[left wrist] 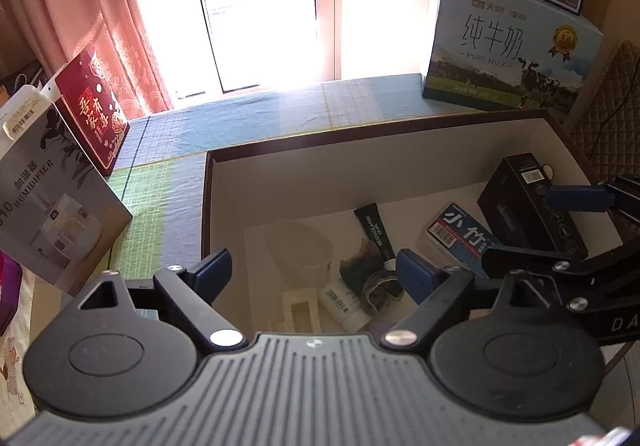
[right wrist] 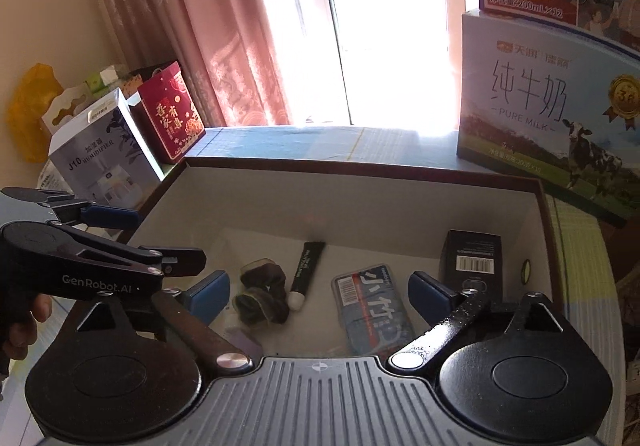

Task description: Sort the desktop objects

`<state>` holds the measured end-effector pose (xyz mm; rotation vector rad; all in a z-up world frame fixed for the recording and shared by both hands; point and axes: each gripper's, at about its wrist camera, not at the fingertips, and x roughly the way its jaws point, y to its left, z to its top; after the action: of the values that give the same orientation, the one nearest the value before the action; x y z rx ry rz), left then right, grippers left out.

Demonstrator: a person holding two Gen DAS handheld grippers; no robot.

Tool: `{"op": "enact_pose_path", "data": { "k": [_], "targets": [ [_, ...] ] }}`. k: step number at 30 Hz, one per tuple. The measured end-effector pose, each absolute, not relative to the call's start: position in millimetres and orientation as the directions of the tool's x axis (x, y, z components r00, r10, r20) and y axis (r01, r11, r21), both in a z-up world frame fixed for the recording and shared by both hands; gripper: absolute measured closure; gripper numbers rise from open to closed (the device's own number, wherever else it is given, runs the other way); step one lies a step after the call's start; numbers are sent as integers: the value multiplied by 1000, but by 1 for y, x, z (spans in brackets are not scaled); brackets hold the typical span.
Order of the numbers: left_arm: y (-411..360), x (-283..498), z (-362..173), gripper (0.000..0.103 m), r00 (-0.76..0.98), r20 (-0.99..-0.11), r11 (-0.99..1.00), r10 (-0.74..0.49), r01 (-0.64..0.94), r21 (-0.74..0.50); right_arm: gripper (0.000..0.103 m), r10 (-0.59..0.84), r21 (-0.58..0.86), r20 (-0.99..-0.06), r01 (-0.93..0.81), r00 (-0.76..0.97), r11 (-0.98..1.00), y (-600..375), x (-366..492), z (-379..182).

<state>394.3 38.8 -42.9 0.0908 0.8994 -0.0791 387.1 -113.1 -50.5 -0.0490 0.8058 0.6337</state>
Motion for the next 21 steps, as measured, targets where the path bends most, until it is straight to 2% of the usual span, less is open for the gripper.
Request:
{"op": "enact_pose_path", "data": {
  "k": [4,8,21],
  "targets": [
    [35,373,-30,8,647,-762,994,-24,95,49,2,487,152,-677,-543,551,826,-123,366,-41],
    [30,350,-18,5,665,-747,995,-21,88,50,2,476,139,-674,-537,564,832,-134,346,-34],
    [21,277,7,1,705,-709,998,4,37,43,2,438,98,-673,-515,596,852,-166,280,-17]
  ]
}}
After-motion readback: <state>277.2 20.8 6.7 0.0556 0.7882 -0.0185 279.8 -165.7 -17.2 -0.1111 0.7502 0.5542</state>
